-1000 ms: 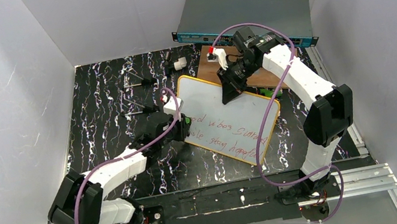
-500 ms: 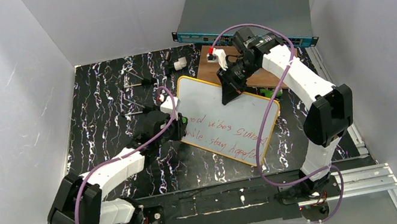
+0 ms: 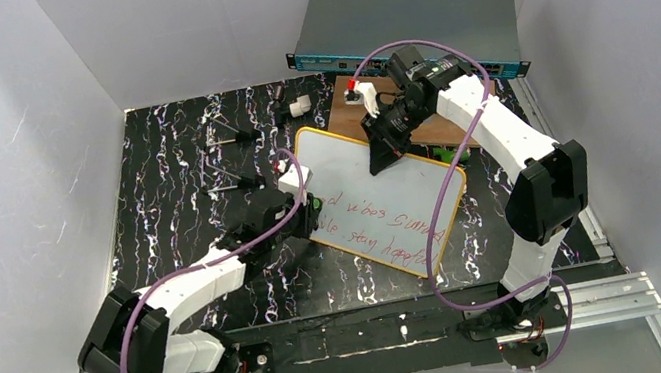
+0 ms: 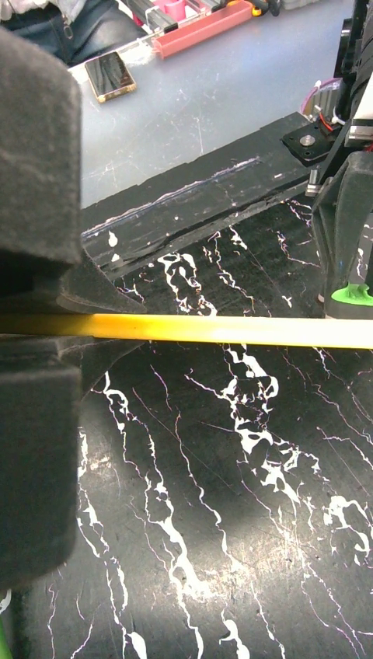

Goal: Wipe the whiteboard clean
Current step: Erase the whiteboard at the center of the board.

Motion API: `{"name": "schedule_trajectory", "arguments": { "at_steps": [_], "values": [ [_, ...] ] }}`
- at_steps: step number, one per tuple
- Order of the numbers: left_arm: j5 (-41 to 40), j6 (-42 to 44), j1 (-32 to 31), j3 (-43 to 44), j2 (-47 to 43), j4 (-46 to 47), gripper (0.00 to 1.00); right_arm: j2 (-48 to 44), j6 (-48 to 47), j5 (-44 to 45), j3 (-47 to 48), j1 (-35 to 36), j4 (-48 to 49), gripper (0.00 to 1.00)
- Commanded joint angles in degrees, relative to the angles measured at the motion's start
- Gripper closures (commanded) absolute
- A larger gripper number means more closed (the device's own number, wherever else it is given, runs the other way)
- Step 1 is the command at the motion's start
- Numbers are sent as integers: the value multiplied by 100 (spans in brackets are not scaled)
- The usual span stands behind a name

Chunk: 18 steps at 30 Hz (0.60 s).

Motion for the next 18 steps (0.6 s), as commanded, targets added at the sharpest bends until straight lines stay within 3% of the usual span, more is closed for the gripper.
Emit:
{"name": "schedule_trajectory", "arguments": {
  "at_steps": [1, 8, 18],
  "values": [
    [-474, -116, 112, 259, -381, -61, 100, -136, -458, -303, -144, 202, -184, 99],
    [327, -962, 1018, 230, -813, -367, 100, -128, -463, -281, -141, 202, -196, 99],
    [1341, -1005, 967, -364, -1253, 198, 100, -67, -426, -187, -116, 201, -177, 99]
  ]
}}
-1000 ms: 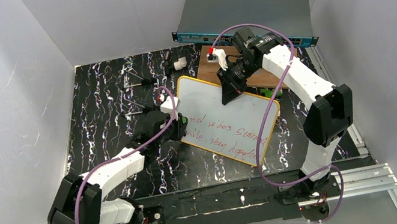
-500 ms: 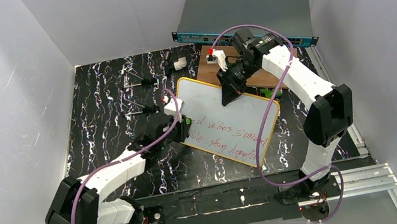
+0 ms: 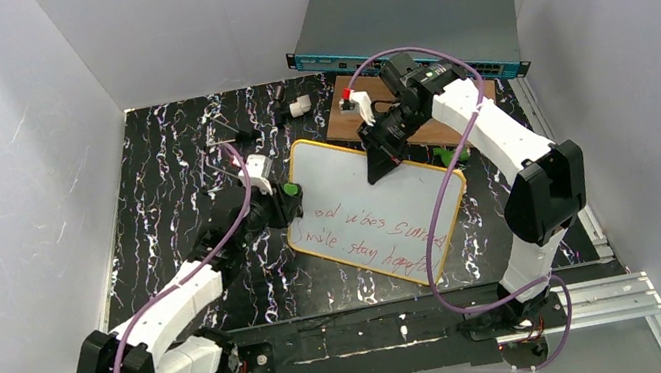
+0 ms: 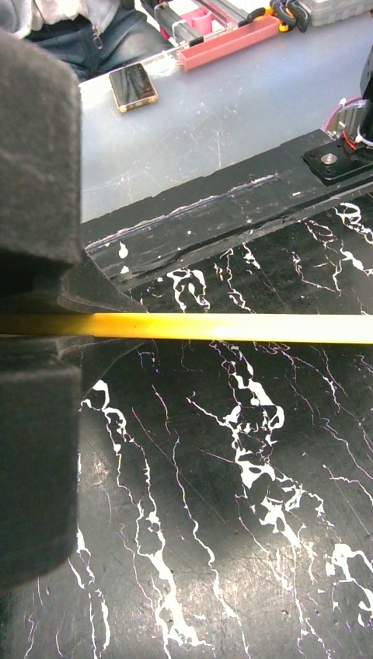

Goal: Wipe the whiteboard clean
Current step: Erase the whiteboard at the center of the board.

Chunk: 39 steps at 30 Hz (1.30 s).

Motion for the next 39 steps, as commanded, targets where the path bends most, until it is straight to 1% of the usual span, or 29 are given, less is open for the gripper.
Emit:
{"name": "schedule_trajectory", "arguments": {
  "at_steps": [1, 6, 9, 12, 17, 21, 24, 27, 32, 35, 39],
  "values": [
    [517, -17, -150, -271, -249, 240, 100, -55, -269, -17, 2, 50, -50, 99],
    [-54, 345, -801, -384, -225, 133, 100, -13, -225, 26, 15, 51, -39, 99],
    [-513, 538, -1191, -358, 3, 51, 100, -9, -223, 18, 19, 51, -43, 99],
    [-925, 696, -1447, -272, 311, -37, 100, -9, -221, 4, 16, 51, -47, 99],
    [-1339, 808, -1642, -90, 519, -111, 100, -9, -222, -12, 5, 51, -44, 99],
    [-2166, 835, -1640, 41, 594, -216, 100, -9, -224, -35, 3, 51, -42, 99],
    [-2623, 917, -1597, 200, 671, -241, 100, -10, -219, -38, 3, 46, -45, 99],
    [-2676, 822, -1390, 373, 777, -281, 100, -11, -230, -41, 6, 51, -43, 99],
    [-2410, 802, -1228, 650, 794, -243, 100, -44, -232, -38, -19, 51, -24, 99],
    [-2174, 855, -1226, 772, 773, -263, 100, -40, -230, -25, -14, 51, -35, 99],
    [-1620, 933, -1231, 661, 718, -160, 100, -39, -228, -25, -15, 51, -30, 99]
  ]
}}
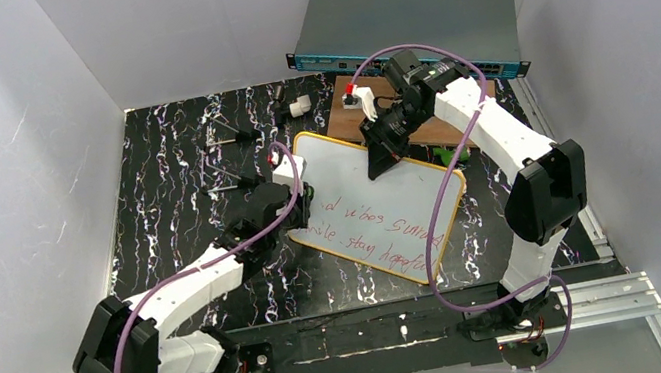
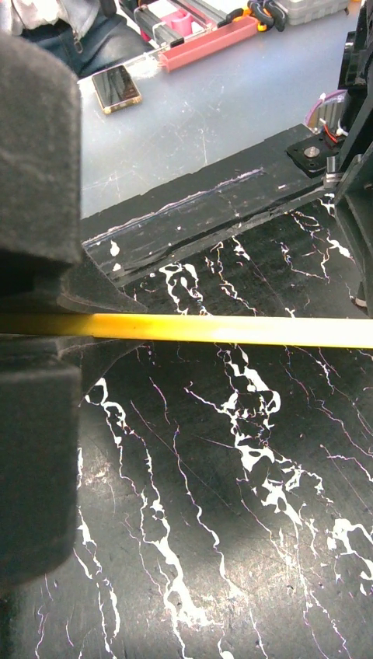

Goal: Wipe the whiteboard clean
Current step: Erase the whiteboard at the center of the board.

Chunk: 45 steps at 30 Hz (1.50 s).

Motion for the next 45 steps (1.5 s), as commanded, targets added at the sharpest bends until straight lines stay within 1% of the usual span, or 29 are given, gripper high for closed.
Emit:
{"name": "schedule_trajectory", "arguments": {
  "at_steps": [1, 12, 18, 25, 30, 37, 45],
  "values": [
    [471, 99, 19, 82, -53, 256, 100, -42, -423, -89, -10, 134, -164, 99],
    [557, -232, -471, -427, -127, 401, 100, -4, -432, -100, 9, 134, -169, 99],
    [44, -534, -747, -518, -13, 197, 100, -7, -428, -91, 3, 141, -170, 99],
    [-191, -778, -1023, -636, 63, 318, 100, 45, -426, -104, 34, 138, -193, 99],
    [-198, -607, -1037, -304, 171, 282, 100, 37, -438, -96, 27, 160, -198, 99],
    [-533, -87, -1023, 317, 354, 145, 100, 10, -434, -92, 9, 160, -189, 99],
    [-370, 252, -826, 893, 384, 52, 100, -33, -435, -63, -14, 160, -170, 99]
  ]
}}
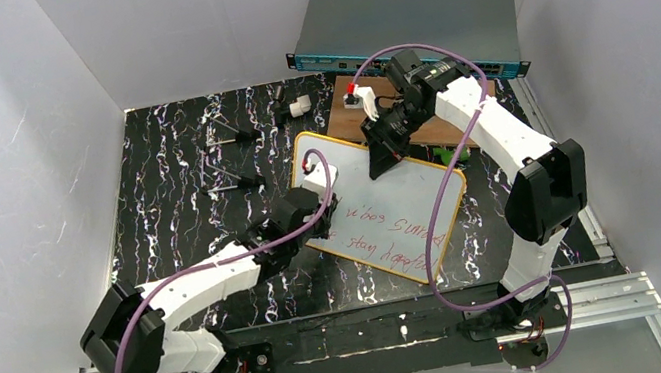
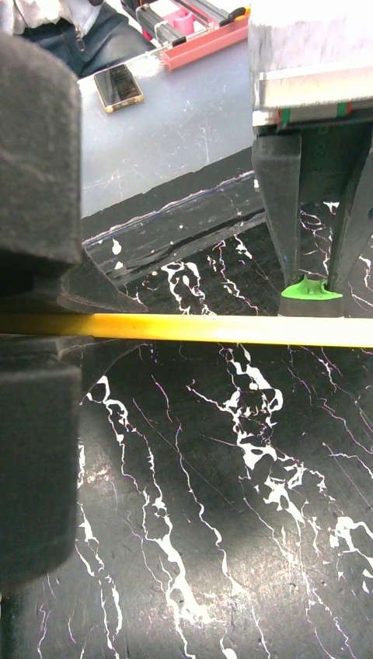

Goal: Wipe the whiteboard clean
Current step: Erase the whiteboard at the center of the board.

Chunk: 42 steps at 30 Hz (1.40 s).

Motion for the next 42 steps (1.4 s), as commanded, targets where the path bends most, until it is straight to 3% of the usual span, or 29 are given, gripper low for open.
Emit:
{"name": "schedule_trajectory", "arguments": {
  "at_steps": [1, 10, 25, 42],
  "values": [
    [37, 263, 181, 628, -75, 472, 100, -52, -364, -39, -11, 197, -133, 99],
    [717, 131, 277, 765, -222, 394, 100, -68, -367, -18, -24, 197, -138, 99],
    [1430, -382, 259, -240, -319, 414, 100, -42, -375, -7, -15, 197, -138, 99],
    [686, -799, -1, -599, -120, -172, 100, -24, -379, -20, -11, 197, -145, 99]
  ]
}}
